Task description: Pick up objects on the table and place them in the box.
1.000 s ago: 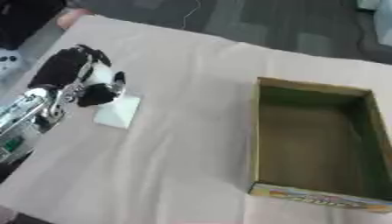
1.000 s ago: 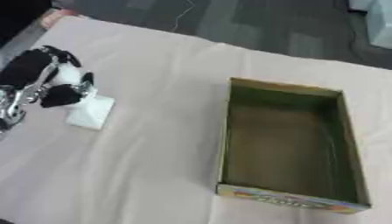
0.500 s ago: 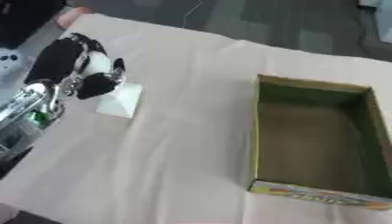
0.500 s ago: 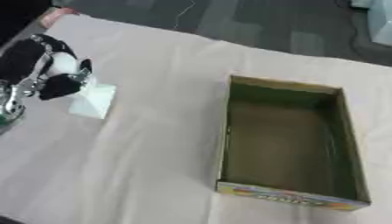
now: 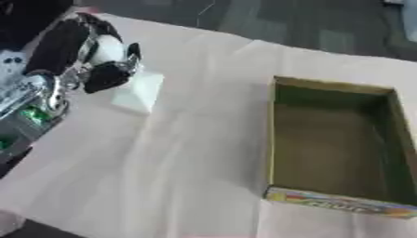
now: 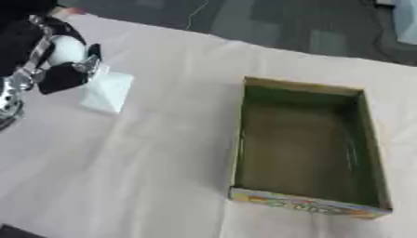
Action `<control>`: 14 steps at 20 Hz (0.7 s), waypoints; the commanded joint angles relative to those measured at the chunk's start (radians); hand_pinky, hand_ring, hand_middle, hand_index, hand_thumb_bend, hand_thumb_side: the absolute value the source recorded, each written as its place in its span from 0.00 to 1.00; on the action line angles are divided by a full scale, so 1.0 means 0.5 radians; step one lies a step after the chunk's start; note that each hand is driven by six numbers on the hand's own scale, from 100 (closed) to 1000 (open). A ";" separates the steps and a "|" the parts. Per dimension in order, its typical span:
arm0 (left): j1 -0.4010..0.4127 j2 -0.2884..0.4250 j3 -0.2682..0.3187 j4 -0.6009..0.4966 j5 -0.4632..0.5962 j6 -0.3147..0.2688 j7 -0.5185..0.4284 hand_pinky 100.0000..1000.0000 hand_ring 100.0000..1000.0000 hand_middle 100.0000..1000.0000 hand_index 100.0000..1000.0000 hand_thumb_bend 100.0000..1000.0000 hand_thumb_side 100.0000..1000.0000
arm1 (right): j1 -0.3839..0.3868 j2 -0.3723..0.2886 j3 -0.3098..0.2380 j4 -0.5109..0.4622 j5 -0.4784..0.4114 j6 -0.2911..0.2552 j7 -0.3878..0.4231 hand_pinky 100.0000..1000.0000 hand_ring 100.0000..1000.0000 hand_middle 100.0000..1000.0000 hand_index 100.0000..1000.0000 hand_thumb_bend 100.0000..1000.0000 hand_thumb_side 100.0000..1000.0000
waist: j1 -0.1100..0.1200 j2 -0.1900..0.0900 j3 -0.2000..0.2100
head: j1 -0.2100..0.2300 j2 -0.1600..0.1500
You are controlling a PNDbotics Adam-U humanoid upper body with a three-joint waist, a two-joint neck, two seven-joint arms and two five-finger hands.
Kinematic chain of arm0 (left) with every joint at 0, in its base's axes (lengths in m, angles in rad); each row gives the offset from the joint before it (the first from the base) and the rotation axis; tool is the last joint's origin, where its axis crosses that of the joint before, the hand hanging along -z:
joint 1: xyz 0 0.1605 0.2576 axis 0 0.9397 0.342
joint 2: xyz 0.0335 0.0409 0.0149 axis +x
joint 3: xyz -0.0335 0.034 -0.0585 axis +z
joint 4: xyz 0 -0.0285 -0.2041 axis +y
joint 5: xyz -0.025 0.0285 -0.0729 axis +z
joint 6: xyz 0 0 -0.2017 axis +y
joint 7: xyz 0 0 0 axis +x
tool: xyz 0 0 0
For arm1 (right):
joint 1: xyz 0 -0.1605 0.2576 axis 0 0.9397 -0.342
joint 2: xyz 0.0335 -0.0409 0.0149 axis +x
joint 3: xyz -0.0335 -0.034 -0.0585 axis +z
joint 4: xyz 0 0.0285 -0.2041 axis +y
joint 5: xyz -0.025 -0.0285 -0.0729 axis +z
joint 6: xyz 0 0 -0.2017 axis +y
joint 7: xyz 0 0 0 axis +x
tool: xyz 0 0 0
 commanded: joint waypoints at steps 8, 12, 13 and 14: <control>-0.158 0.101 0.010 -0.114 0.190 -0.231 0.158 0.00 0.00 0.00 0.09 0.00 0.62 | -0.020 -0.001 0.014 -0.071 0.013 0.003 0.012 0.38 0.30 0.32 0.48 0.00 1.00 | 0.034 -0.062 -0.023 | 0.028 0.028; -0.235 0.101 -0.021 -0.114 0.253 -0.307 0.169 0.00 0.00 0.00 0.09 0.00 0.62 | -0.024 0.010 0.023 -0.083 0.014 0.012 0.009 0.38 0.30 0.32 0.48 0.00 1.00 | 0.041 -0.065 -0.037 | 0.035 0.031; -0.255 0.097 -0.028 -0.114 0.260 -0.317 0.164 0.00 0.00 0.00 0.09 0.00 0.62 | -0.026 0.013 0.026 -0.085 0.014 0.014 0.009 0.38 0.30 0.32 0.48 0.00 1.00 | 0.042 -0.065 -0.040 | 0.036 0.031; -0.275 0.093 -0.037 -0.114 0.264 -0.326 0.156 0.00 0.00 0.00 0.09 0.00 0.62 | -0.029 0.017 0.030 -0.088 0.014 0.016 0.010 0.38 0.30 0.32 0.48 0.00 1.00 | 0.044 -0.065 -0.046 | 0.037 0.030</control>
